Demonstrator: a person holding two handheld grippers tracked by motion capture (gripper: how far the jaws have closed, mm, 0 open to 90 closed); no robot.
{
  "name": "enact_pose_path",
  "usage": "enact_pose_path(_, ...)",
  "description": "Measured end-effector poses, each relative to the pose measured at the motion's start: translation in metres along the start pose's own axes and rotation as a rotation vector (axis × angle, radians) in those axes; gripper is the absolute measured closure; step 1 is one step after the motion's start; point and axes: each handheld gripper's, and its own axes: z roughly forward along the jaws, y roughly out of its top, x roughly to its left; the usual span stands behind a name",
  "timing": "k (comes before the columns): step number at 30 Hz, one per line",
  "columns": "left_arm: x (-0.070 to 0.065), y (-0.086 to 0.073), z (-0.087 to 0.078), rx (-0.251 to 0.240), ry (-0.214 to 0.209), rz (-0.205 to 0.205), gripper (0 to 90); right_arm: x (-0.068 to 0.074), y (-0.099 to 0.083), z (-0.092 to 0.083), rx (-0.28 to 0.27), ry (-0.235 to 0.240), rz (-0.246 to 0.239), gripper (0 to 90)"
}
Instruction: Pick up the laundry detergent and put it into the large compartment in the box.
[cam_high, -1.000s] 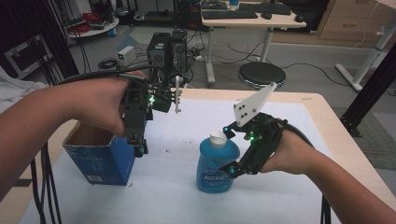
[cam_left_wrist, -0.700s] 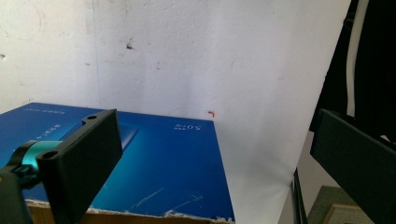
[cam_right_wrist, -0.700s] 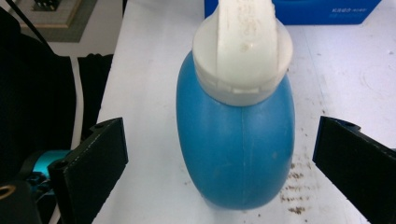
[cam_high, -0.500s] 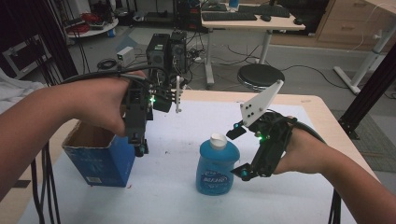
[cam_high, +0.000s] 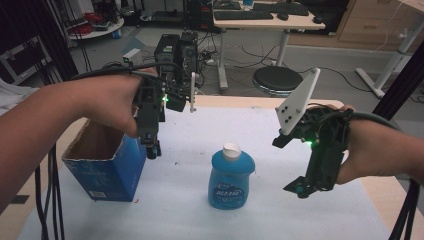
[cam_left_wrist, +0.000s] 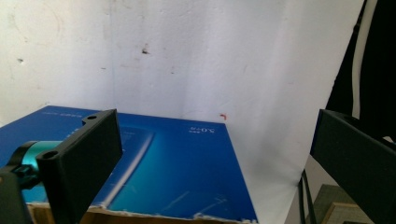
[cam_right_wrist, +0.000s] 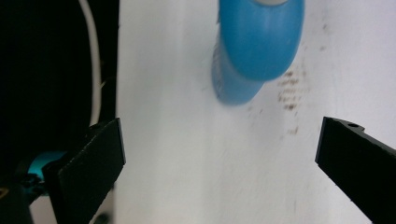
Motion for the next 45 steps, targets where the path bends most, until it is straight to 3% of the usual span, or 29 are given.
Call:
enact_pose_path(3, 0.008, 0.002, -0.002, -0.002, -0.009, -0.005, 2.1, 0.005, 0.003, -0.010, 0.046, -0.002, 0.006, 0.5)
enact_pose_path(5, 0.020, 0.004, -0.005, -0.013, -0.012, -0.014, 2.0, 0.012, 0.009, -0.024, 0.114, 0.001, 0.007, 0.5)
enact_pose_path(12, 0.040, 0.017, -0.010, -0.023, -0.012, -0.014, 2.1, 0.029, 0.026, -0.050, 0.204, 0.013, -0.012, 0.6)
enact_pose_path(20, 0.056, 0.023, -0.003, -0.023, -0.011, -0.028, 2.1, 0.045, 0.040, -0.060, 0.269, 0.026, -0.052, 0.6)
enact_pose_path(25, 0.067, 0.022, 0.004, -0.009, 0.003, -0.039, 2.1, 0.048, 0.039, -0.061, 0.292, 0.030, -0.042, 0.5)
enact_pose_path(35, 0.076, 0.026, 0.008, -0.026, 0.007, -0.044, 2.1, 0.052, 0.036, -0.063, 0.323, 0.028, -0.029, 0.6)
enact_pose_path(45, 0.071, 0.028, 0.007, -0.018, 0.008, -0.056, 2.0, 0.059, 0.044, -0.072, 0.371, 0.028, -0.038, 0.6)
